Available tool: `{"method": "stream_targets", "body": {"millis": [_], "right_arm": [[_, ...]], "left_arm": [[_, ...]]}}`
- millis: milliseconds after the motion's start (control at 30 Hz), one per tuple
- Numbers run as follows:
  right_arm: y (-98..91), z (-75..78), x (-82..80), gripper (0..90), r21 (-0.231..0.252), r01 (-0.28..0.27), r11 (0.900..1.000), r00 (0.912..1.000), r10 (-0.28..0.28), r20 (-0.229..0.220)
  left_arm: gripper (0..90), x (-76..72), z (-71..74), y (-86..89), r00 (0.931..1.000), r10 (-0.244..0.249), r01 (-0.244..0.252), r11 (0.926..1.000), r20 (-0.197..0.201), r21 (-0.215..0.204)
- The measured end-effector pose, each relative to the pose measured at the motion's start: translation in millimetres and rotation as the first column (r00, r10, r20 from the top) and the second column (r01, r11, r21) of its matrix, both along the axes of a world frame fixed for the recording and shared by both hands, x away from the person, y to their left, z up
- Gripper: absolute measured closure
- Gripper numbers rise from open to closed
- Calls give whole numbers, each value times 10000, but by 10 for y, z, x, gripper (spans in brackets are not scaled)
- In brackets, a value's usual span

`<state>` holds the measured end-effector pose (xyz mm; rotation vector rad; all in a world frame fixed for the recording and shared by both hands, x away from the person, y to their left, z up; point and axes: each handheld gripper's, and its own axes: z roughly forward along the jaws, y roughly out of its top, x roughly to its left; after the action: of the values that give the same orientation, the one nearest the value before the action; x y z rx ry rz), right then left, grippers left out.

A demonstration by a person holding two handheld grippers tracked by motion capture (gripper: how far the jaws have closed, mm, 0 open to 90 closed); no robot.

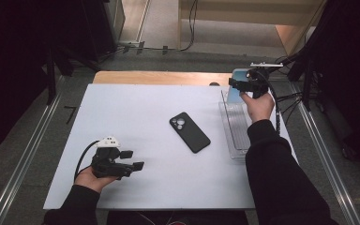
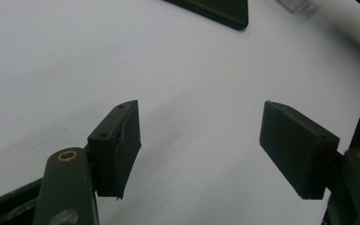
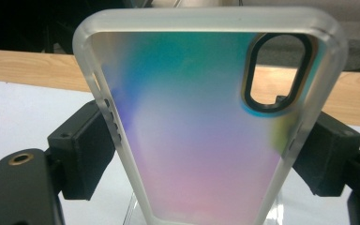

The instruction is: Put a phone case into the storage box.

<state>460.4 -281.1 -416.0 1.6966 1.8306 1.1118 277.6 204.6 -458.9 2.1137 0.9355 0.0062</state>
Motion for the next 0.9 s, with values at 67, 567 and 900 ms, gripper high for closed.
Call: {"method": "stream_targets", "body": {"millis": [67,567,900], "right_arm": [[14,-34,25,145,-18,-6,10000,9999,6,-101],[93,-348,245,141,-475,432,9979,9979,-454,-466],[114,-341,241,135,-540,314,9980,9987,-335,-378]], "left_arm": [[299,2,0,0,10000,-23,23,10000,2,4],[299,11,-5,0,9999,-85,85,10000,-53,-3],[299,11,-12,-10,9999,-136,136,9999,-76,25]]}}
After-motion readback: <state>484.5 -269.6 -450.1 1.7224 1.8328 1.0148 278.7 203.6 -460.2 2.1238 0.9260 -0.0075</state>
